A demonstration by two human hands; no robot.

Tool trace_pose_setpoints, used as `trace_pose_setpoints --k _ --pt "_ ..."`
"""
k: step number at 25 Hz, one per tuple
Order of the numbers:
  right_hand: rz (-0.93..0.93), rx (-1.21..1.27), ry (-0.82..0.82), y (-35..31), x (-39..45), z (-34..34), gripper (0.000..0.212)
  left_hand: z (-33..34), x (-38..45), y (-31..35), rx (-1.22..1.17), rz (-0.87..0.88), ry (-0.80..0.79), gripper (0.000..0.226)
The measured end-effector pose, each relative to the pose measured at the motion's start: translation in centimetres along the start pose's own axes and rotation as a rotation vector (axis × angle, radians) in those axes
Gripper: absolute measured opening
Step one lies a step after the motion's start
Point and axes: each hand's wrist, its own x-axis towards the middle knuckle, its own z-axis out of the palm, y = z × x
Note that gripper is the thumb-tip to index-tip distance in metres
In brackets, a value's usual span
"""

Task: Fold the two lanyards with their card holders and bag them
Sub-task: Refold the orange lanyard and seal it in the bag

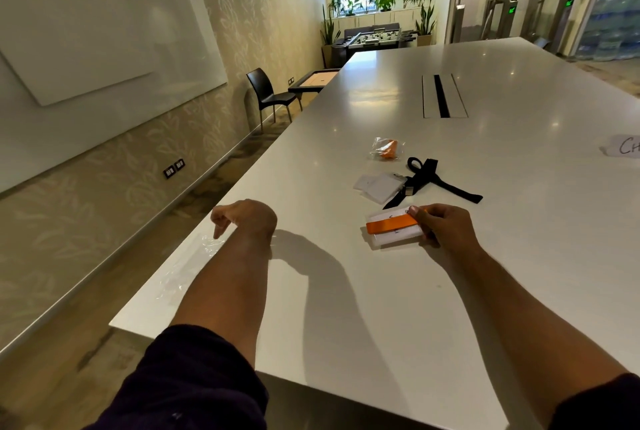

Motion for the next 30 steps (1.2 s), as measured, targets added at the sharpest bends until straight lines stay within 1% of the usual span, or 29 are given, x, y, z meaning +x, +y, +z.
trace_pose_setpoints --k 2,5,9,15,21,23,27,28,30 --pt "-0.002 0.002 0.001 -0.1 -0.2 0.1 0.023 0.9 0.5 0.0 -0.035 0.015 0.004 0.027" --pt "-0.002 -0.003 -0.005 -0.3 -0.4 0.2 0.026 2.0 1.3 0.2 -0.125 0.05 0.043 0.027" --pt "-0.012 0.005 -0.002 -0.5 -0.5 0.2 0.027 3.2 1.9 0.5 -0.188 0.083 0.104 0.023" --pt "-0.014 0.023 0.011 -0.4 -0.6 0.2 0.026 4.1 1.9 0.8 -0.183 0.105 0.202 0.021" --pt "-0.005 0.038 0.016 -0.4 -0.7 0.0 0.025 3.8 1.6 0.7 -0.137 0.112 0.26 0.02" --pt "-0.002 0.046 0.02 -0.5 -0.8 0.1 0.024 3.5 1.3 0.5 -0.123 0.101 0.222 0.02" --pt "0.002 0.054 0.008 -0.8 -1.1 0.1 0.024 2.4 0.2 0.0 0.024 0.081 -0.055 0.033" --pt "0.003 0.054 0.006 -0.8 -1.1 0.1 0.024 2.3 0.1 0.0 0.027 0.083 -0.078 0.033" --pt "0.0 0.053 0.004 -1.0 -1.3 0.1 0.024 2.4 0.3 0.2 -0.007 0.083 -0.059 0.028"
